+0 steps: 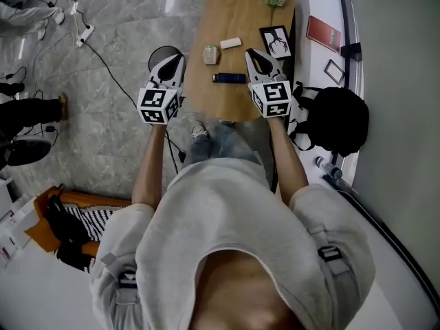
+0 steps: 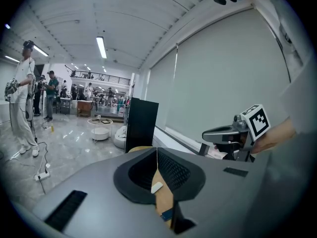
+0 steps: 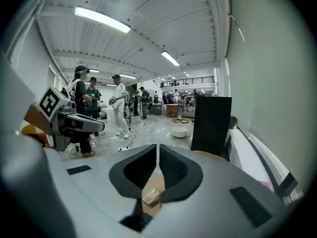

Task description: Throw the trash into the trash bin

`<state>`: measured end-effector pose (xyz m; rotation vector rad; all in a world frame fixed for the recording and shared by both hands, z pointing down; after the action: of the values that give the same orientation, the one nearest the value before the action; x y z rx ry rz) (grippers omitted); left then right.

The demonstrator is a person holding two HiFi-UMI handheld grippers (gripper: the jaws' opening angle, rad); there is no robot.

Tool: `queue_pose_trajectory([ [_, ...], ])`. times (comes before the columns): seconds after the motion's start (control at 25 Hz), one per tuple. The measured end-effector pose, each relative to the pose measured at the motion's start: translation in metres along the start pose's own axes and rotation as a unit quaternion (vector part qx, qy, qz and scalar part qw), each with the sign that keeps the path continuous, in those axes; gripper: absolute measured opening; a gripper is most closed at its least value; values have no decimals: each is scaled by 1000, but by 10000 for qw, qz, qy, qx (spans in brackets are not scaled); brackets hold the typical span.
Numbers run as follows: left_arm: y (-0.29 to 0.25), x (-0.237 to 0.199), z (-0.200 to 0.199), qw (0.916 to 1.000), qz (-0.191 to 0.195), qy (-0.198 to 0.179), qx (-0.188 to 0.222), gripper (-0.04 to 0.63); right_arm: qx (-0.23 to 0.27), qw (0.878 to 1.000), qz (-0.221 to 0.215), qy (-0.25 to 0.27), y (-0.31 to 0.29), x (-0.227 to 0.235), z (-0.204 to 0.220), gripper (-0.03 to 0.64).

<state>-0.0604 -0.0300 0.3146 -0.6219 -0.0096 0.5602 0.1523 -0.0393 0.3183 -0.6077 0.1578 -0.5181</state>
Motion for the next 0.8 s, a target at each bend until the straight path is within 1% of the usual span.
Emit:
queue_pose_trajectory([
  [0.24, -22, 16, 17, 9995, -97, 238, -167, 20, -152, 9994, -314, 33, -20, 19, 20, 38],
  [0.48, -37, 22, 48, 9979, -202, 492, -378, 20, -357, 9973, -634, 42, -35, 21, 44, 28],
  [0.6, -43, 21, 65, 9969, -195, 584, -498, 20, -531, 9962, -697, -11, -44, 18, 61, 28],
  [0.8, -54, 11, 100, 9949, -84, 767, -655, 20, -843, 9942, -670, 0, -63, 7, 95, 28],
])
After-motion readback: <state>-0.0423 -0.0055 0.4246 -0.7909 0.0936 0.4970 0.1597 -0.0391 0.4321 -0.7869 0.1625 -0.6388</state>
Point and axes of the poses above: the fingertips, and each gripper's own axes: y backward along the fingers, x to its right, z out of its underside, the point moved 3 cm from there along y, backward along the fingers, and after that the axes turned 14 degrees about -x, right-handed, at the moved point
